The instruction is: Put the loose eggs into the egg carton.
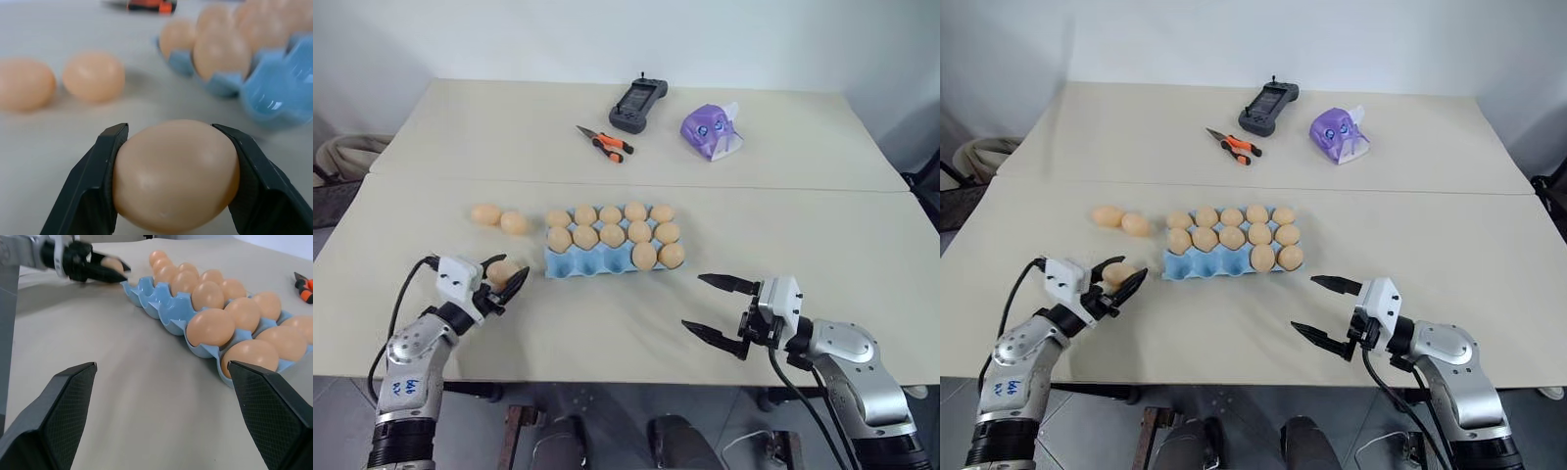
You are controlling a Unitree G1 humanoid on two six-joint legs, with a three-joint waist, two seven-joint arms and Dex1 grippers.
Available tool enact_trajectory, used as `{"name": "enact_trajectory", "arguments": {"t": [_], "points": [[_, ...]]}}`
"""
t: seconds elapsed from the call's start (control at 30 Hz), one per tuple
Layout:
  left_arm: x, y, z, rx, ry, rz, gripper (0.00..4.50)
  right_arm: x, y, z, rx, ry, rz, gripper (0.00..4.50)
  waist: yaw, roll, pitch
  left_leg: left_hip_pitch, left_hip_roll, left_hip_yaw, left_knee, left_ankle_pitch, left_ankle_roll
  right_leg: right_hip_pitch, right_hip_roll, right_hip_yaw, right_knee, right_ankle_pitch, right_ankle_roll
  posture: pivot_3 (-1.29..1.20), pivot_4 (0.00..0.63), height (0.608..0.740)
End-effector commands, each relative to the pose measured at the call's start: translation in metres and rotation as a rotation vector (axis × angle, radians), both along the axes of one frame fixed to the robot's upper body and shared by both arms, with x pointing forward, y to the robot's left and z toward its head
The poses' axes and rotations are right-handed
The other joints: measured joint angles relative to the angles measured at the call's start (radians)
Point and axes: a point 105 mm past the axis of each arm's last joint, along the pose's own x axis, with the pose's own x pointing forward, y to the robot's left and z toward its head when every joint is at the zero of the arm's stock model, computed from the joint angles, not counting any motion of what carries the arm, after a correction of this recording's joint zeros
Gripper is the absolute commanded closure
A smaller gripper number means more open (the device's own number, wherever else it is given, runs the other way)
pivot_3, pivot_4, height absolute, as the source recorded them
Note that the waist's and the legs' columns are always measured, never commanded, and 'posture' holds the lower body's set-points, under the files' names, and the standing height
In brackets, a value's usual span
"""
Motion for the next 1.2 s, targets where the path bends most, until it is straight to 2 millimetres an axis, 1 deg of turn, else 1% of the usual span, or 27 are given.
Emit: {"name": "enact_trajectory", "arguments": {"t": [0.03, 0.07, 0.13, 0.2, 0.33, 0.43, 0.53, 0.6, 0.7, 0.77, 0.8, 0.9, 0.93, 1.0, 1.03, 1.13, 1.2], "points": [[-0.006, -0.034, 0.027, 0.031, -0.066, -0.205, 2.11, 0.004, -0.008, 0.008, -0.009, -0.047, -0.037, 0.0, 0.007, 0.0, 0.0, 0.0, -0.001, 0.0, 0.0, 0.0, 0.0, 0.0, 0.0, 0.0, 0.0, 0.0, 0.0, 0.0, 0.15, 0.74], [-0.006, -0.045, 0.029, 0.039, -0.062, -0.265, 2.11, 0.005, -0.01, 0.01, -0.005, -0.052, -0.053, 0.0, 0.014, 0.0, 0.0, 0.0, -0.001, 0.0, 0.0, 0.0, 0.0, 0.0, 0.0, 0.0, 0.0, 0.0, 0.0, 0.0, 0.15, 0.74], [-0.001, -0.071, 0.03, 0.055, -0.054, -0.377, 2.11, 0.005, -0.014, 0.011, -0.014, -0.065, -0.084, 0.0, 0.025, 0.0, 0.0, -0.001, -0.003, 0.0, 0.0, 0.001, 0.001, 0.0, 0.0, -0.001, 0.0, 0.0, 0.0, 0.0, 0.15, 0.74], [0.007, -0.093, 0.032, 0.053, -0.06, -0.444, 2.11, 0.003, -0.017, 0.012, -0.015, -0.072, -0.115, 0.0, 0.033, 0.0, 0.0, -0.001, -0.004, -0.001, 0.001, 0.001, 0.002, 0.001, 0.0, -0.002, 0.0, 0.0, 0.001, 0.0, 0.15, 0.74], [0.023, -0.125, 0.038, 0.043, -0.082, -0.524, 2.11, 0.001, -0.022, 0.013, -0.009, -0.087, -0.181, 0.0, 0.04, 0.0, 0.0, -0.002, -0.006, -0.001, 0.001, 0.001, 0.002, 0.0, 0.001, -0.001, -0.001, 0.001, 0.001, 0.0, 0.15, 0.74], [0.036, -0.144, 0.038, 0.057, -0.085, -0.559, 2.11, -0.001, -0.022, 0.014, -0.001, -0.095, -0.216, 0.0, 0.04, 0.0, 0.0, -0.003, -0.005, -0.001, 0.002, 0.001, 0.001, -0.001, 0.002, -0.001, 0.0, 0.0, 0.001, 0.0, 0.15, 0.74], [0.044, -0.159, 0.035, 0.058, -0.076, -0.589, 2.11, -0.003, -0.02, 0.016, 0.005, -0.105, -0.241, 0.0, 0.038, 0.0, 0.0, -0.003, -0.004, -0.001, 0.002, 0.002, 0.001, -0.002, 0.004, 0.0, 0.0, 0.0, 0.001, 0.0, 0.15, 0.74], [0.047, -0.167, 0.032, 0.068, -0.079, -0.607, 2.11, -0.003, -0.02, 0.017, 0.011, -0.111, -0.257, 0.0, 0.037, 0.0, 0.0, -0.003, -0.004, -0.001, 0.002, 0.002, 0.001, -0.002, 0.004, 0.0, 0.0, 0.0, 0.001, 0.0, 0.15, 0.74], [0.043, -0.181, 0.026, 0.093, -0.077, -0.67, 2.11, -0.005, -0.019, 0.018, 0.018, -0.113, -0.275, 0.0, 0.04, 0.0, 0.0, -0.003, -0.004, 0.0, 0.002, 0.002, 0.001, -0.003, 0.003, 0.0, 0.0, 0.0, 0.001, 0.0, 0.15, 0.74], [0.042, -0.181, 0.027, 0.087, -0.081, -0.675, 1.38, -0.008, -0.018, 0.018, 0.019, -0.112, -0.279, 0.0, 0.041, 0.0, 0.0, -0.004, -0.005, 0.0, 0.003, 0.002, 0.001, -0.003, 0.003, 0.0, 0.0, 0.0, 0.001, 0.0, 0.15, 0.74], [0.043, -0.18, 0.028, 0.08, -0.082, -0.669, 1.15, -0.008, -0.018, 0.018, 0.019, -0.112, -0.28, 0.0, 0.041, 0.0, 0.0, -0.004, -0.004, 0.0, 0.003, 0.002, 0.001, -0.003, 0.003, 0.0, 0.0, 0.0, 0.001, 0.0, 0.15, 0.74], [0.045, -0.168, 0.032, 0.077, -0.107, -0.632, 0.14, -0.008, -0.019, 0.019, 0.021, -0.112, -0.289, 0.0, 0.04, 0.0, 0.0, -0.004, -0.004, 0.0, 0.003, 0.002, 0.001, -0.003, 0.003, 0.0, 0.001, 0.0, 0.001, 0.0, 0.15, 0.74], [0.043, -0.164, 0.034, 0.086, -0.121, -0.632, 0.03, -0.008, -0.02, 0.019, 0.022, -0.112, -0.291, 0.0, 0.04, 0.0, 0.0, -0.004, -0.004, 0.0, 0.004, 0.002, 0.001, -0.003, 0.003, 0.0, 0.002, 0.0, 0.001, 0.0, 0.15, 0.74], [0.039, -0.156, 0.038, 0.085, -0.145, -0.628, 0.03, -0.007, -0.02, 0.019, 0.024, -0.111, -0.288, 0.0, 0.039, 0.0, 0.0, -0.004, -0.004, -0.001, 0.004, 0.002, 0.001, -0.003, 0.003, 0.0, 0.002, 0.0, 0.001, 0.0, 0.15, 0.74], [0.037, -0.149, 0.042, 0.081, -0.16, -0.61, 0.03, -0.006, -0.019, 0.018, 0.024, -0.111, -0.28, 0.0, 0.039, 0.0, 0.0, -0.004, -0.004, -0.001, 0.004, 0.002, 0.001, -0.003, 0.003, 0.0, 0.002, 0.0, 0.001, 0.0, 0.15, 0.74], [0.032, -0.118, 0.053, 0.055, -0.208, -0.516, 0.03, -0.001, -0.014, 0.019, 0.033, -0.109, -0.244, 0.0, 0.035, 0.0, 0.0, -0.004, -0.002, 0.0, 0.003, 0.002, 0.001, -0.003, 0.003, 0.0, 0.002, 0.0, 0.001, 0.0, 0.15, 0.74], [0.025, -0.093, 0.055, 0.06, -0.221, -0.441, 0.03, 0.003, -0.01, 0.02, 0.041, -0.109, -0.211, 0.0, 0.029, 0.0, 0.0, -0.003, -0.002, -0.001, 0.003, 0.002, 0.001, -0.003, 0.003, 0.0, 0.003, 0.0, 0.001, 0.0, 0.15, 0.74]]}}
